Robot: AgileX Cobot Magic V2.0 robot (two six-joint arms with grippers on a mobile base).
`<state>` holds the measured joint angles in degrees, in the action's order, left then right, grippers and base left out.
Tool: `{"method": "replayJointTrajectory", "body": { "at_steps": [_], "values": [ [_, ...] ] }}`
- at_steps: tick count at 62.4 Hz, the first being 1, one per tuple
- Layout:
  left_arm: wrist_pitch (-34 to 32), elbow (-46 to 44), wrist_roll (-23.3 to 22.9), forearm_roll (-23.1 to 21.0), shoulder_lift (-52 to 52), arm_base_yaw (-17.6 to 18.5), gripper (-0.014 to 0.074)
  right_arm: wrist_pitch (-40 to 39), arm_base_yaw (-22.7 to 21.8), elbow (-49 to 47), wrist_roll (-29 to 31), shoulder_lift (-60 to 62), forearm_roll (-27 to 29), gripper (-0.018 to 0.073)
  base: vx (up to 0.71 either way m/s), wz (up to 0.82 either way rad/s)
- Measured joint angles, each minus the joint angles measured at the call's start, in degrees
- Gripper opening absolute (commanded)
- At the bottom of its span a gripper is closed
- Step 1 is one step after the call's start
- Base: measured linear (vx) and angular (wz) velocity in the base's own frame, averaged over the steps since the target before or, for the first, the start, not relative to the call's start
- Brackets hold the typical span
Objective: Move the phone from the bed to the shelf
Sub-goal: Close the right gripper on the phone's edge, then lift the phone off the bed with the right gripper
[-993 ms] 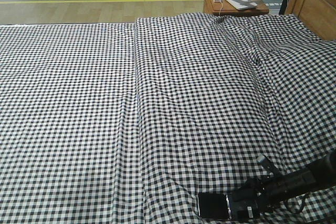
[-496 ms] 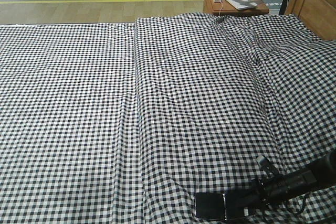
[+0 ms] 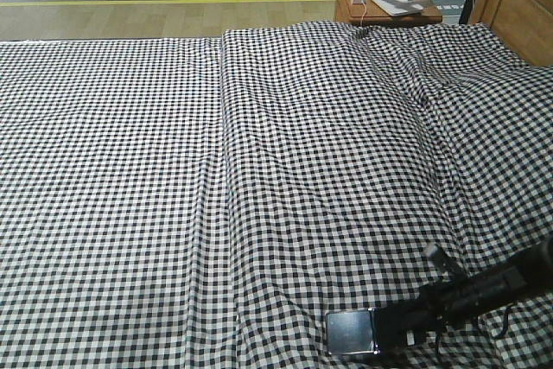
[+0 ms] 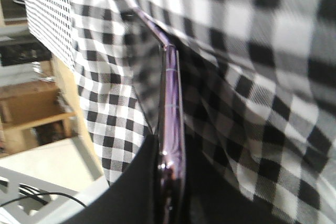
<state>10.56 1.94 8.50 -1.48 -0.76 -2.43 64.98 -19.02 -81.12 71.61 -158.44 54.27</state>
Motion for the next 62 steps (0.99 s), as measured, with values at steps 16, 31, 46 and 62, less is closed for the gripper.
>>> {"method": "replayJointTrajectory", "body": {
  "at_steps": [16,31,46,62],
  "values": [
    [0.0,0.0,0.0,0.0,0.0,0.0,0.0001,-0.2,0.1,2.2,-1.9,9.7,-0.9,-0.0003,0.0,0.0],
    [0.0,0.0,0.0,0.0,0.0,0.0,0.0001,0.2,1.3,10.6,4.1,23.4,0.5,-0.0003,0.0,0.0],
    [0.0,0.0,0.0,0.0,0.0,0.0,0.0001,0.5,5.0,11.8,2.7,38.5,1.8,-0.0003,0.0,0.0],
    [0.0,0.0,0.0,0.0,0.0,0.0,0.0001,1.8,14.4,12.1,0.4,52.4,4.7,-0.0003,0.0,0.0]
  ]
}}
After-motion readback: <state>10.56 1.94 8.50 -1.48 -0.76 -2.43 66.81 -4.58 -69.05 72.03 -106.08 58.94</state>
